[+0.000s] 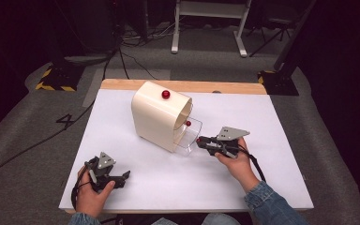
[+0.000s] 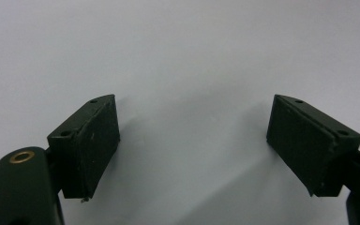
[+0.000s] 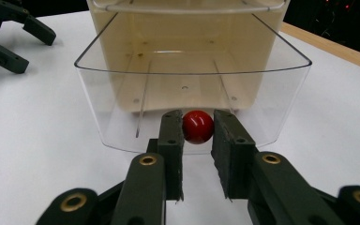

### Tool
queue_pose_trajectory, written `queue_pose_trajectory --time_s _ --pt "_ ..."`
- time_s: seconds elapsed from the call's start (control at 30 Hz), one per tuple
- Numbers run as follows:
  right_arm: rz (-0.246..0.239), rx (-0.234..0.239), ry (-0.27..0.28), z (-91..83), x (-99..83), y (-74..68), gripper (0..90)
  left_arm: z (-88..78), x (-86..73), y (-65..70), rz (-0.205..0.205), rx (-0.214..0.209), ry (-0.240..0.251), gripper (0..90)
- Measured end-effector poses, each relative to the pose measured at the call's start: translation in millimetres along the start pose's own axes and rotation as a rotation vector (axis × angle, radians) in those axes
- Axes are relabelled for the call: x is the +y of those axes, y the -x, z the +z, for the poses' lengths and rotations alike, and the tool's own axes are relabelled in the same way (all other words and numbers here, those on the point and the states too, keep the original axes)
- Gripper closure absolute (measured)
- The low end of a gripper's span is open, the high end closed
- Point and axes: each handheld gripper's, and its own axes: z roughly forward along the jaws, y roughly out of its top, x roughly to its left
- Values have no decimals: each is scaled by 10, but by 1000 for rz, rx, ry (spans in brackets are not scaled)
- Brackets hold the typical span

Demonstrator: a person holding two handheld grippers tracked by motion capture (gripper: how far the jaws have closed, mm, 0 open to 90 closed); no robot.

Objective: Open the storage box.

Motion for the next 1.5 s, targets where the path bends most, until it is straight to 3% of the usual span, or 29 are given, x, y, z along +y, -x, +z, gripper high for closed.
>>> queue_pose_trajectory --time_s 0.53,0.97,1.1,1.17,1.3,1.5 --pt "21 -18 7 -306 -156 -34 739 0 4 -2 -2 -4 -4 172" --pt "20 -19 -53 -324 -258 -34 736 1 7 -2 -2 -4 -7 171" --pt "1 -19 -99 -324 -252 -54 570 0 5 -1 -1 -4 -6 171" --pt "14 -27 -104 -358 -237 -48 512 0 4 -1 -1 -3 -5 171" --pt "42 -38 -74 -439 -182 -30 492 0 4 -2 -2 -4 -5 171" --pt "39 -35 -21 -485 -33 -54 477 1 5 -2 -4 -5 -4 171"
